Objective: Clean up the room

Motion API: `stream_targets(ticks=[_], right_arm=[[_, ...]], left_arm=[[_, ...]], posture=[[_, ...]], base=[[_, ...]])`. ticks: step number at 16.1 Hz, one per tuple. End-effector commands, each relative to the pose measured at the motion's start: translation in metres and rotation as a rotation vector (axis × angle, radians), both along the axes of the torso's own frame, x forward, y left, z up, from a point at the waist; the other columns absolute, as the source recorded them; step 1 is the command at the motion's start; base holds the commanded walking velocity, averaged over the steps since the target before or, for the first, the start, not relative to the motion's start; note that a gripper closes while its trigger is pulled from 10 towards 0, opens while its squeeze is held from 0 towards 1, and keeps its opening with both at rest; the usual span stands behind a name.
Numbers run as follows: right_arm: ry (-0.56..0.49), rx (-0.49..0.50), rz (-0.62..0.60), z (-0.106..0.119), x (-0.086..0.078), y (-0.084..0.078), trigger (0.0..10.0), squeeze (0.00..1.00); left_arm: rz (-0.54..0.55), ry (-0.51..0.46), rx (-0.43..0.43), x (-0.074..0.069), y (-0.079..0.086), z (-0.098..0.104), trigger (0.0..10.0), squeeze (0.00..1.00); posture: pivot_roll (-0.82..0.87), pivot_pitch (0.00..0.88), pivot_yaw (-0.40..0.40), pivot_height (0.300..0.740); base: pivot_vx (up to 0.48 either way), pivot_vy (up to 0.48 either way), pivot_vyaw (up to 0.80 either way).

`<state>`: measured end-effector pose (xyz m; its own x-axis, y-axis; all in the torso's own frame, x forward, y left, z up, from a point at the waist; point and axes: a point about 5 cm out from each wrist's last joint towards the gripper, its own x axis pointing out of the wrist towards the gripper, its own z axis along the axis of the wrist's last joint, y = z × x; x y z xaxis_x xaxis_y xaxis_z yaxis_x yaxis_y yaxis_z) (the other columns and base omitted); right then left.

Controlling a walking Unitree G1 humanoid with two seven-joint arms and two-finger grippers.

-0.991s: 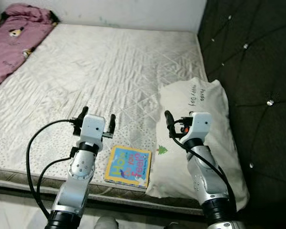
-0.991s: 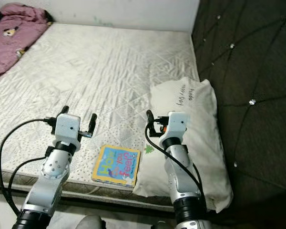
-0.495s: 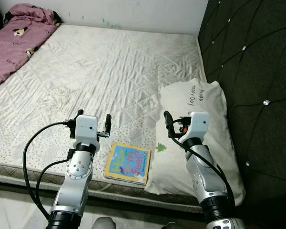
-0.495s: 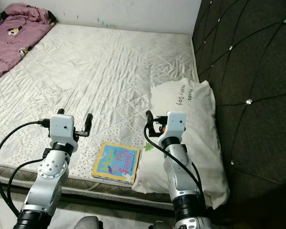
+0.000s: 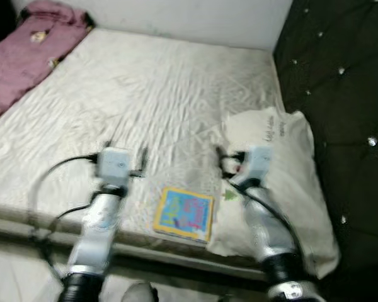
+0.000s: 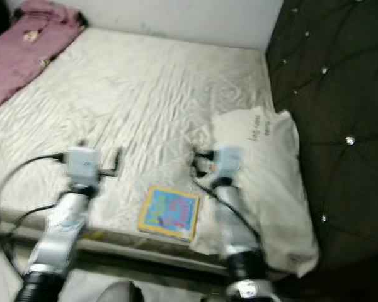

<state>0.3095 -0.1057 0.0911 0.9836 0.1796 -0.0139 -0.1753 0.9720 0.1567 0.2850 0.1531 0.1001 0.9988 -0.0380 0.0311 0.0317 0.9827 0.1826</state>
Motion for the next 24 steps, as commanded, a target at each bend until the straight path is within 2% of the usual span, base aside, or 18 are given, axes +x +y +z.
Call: stream_targets(ticks=[1, 4, 10, 15, 24], right_arm=[[0.008, -0.014, -0.029, -0.0027, 0.0008, -0.0122, 10.0, 0.00], [0.011, -0.019, -0.022, -0.0029, 0.0023, -0.0105, 10.0, 0.00], [0.013, -0.019, -0.024, -0.0031, 0.0040, -0.0107, 10.0, 0.00], [0.024, -0.024, -0.021, -0.0046, 0.0042, -0.0102, 10.0, 0.00], [0.031, -0.029, -0.019, -0.0059, 0.0044, -0.0109, 10.0, 0.00]], left_arm=[[-0.029, -0.011, -0.016, 0.0009, -0.0099, 0.0025, 10.0, 0.00], [-0.035, -0.025, -0.012, 0.0023, -0.0121, 0.0054, 10.0, 0.00], [-0.102, -0.031, -0.070, 0.0045, -0.0180, 0.0087, 10.0, 0.00], [-0.066, -0.017, -0.092, 0.0051, -0.0110, 0.0072, 10.0, 0.00], [-0.061, -0.003, -0.112, 0.0052, -0.0108, 0.0058, 10.0, 0.00]], posture=[[0.08, 0.042, -0.015, 0.740], [0.09, 0.036, -0.022, 0.740], [0.08, 0.035, -0.017, 0.740], [0.08, 0.039, -0.017, 0.740], [0.08, 0.039, -0.021, 0.740]], base=[[0.000, 0.480, 0.00], [0.000, 0.480, 0.00], [0.000, 0.480, 0.00], [0.000, 0.480, -0.12], [0.000, 0.480, -0.05]])
